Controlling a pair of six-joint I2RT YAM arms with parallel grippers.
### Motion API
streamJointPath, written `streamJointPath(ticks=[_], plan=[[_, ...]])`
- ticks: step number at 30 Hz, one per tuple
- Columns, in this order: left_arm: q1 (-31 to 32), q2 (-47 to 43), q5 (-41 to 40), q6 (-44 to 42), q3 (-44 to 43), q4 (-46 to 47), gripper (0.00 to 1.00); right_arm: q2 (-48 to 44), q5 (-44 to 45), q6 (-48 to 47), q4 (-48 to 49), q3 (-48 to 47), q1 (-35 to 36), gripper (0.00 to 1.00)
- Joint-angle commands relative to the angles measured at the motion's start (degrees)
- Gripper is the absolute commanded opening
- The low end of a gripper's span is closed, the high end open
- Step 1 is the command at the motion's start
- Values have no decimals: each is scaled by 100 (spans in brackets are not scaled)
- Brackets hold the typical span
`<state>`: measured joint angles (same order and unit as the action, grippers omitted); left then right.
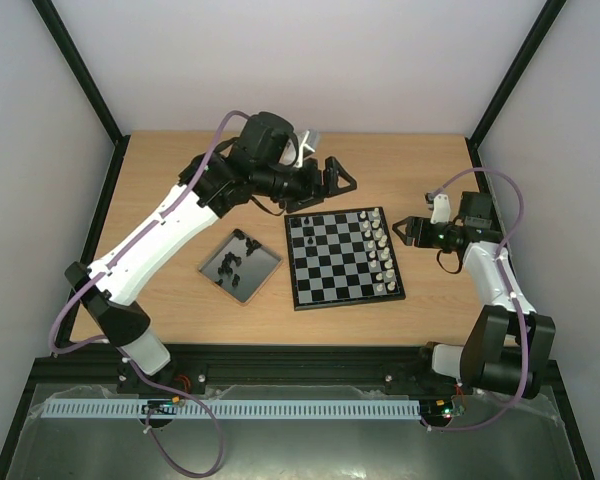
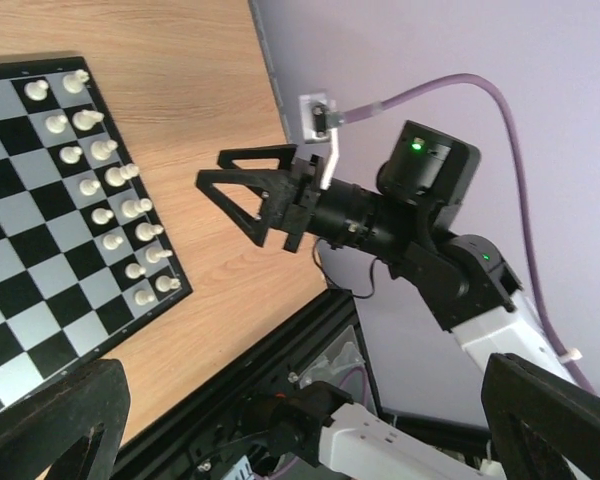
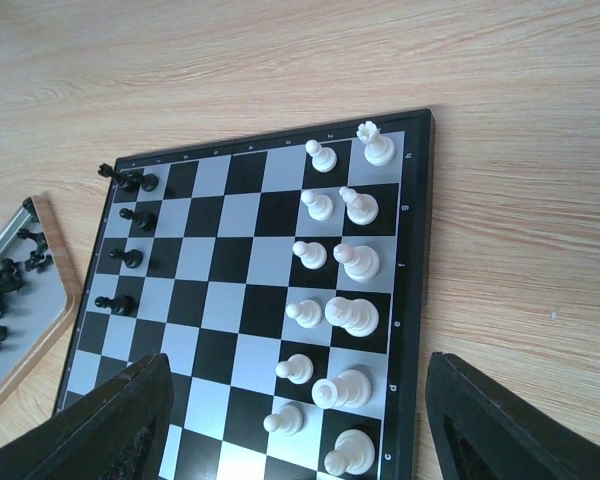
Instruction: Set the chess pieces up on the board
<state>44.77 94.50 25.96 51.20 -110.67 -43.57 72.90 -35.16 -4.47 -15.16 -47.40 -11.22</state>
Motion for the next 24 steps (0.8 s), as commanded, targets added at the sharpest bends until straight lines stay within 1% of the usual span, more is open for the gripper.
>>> streamJointPath(ticks=[1, 3, 5, 6, 7, 10, 11, 12, 13, 16, 18, 20, 22, 23, 24], plan=[[-119, -235, -230, -279, 298, -30, 99, -138, -25, 43, -75, -81, 24, 71], [-201, -267, -16, -667, 524, 109, 99, -136, -25, 33, -91, -87, 24, 71], [-294, -363, -242, -1165, 941, 193, 99, -151, -25, 21, -92, -86, 24, 71], [-340, -435, -500, -1519, 1210, 244, 99, -165, -25, 2, -97, -100, 24, 71], [-383, -538, -836, -1813, 1535, 309, 99, -182, -15, -13, -101, -106, 24, 71], [-390, -867, -2750, -2456, 2543, 491, 99, -251, -75, -75, -127, -110, 37, 70], [-395, -914, -3279, -2546, 2919, 556, 99, -277, -93, -91, -146, -127, 59, 70], [-437, -930, -3630, -2567, 3297, 596, 99, -296, -95, -104, -152, -128, 90, 70], [-493, -943, -3825, -2582, 3458, 698, 99, -325, -90, -114, -153, -134, 134, 70], [-648, -1071, -3765, -2868, 4337, 1380, 99, -364, -88, -124, -143, -129, 368, 70], [-712, -1246, -4031, -3026, 4842, 1919, 99, -353, -130, -116, -134, -122, 612, 70], [-945, -1343, -4064, -2985, 5073, 2214, 99, -312, -120, -117, -112, -108, 837, 70], [-1158, -1423, -4539, -2805, 5186, 2415, 99, -259, -103, -131, -124, -106, 1001, 70], [-1268, -1372, -5014, -2529, 5109, 2210, 99, -237, -111, -139, -137, -108, 1049, 70], [-1403, -1250, -5295, -2110, 4936, 1866, 99, -226, -127, -143, -144, -108, 1074, 70]])
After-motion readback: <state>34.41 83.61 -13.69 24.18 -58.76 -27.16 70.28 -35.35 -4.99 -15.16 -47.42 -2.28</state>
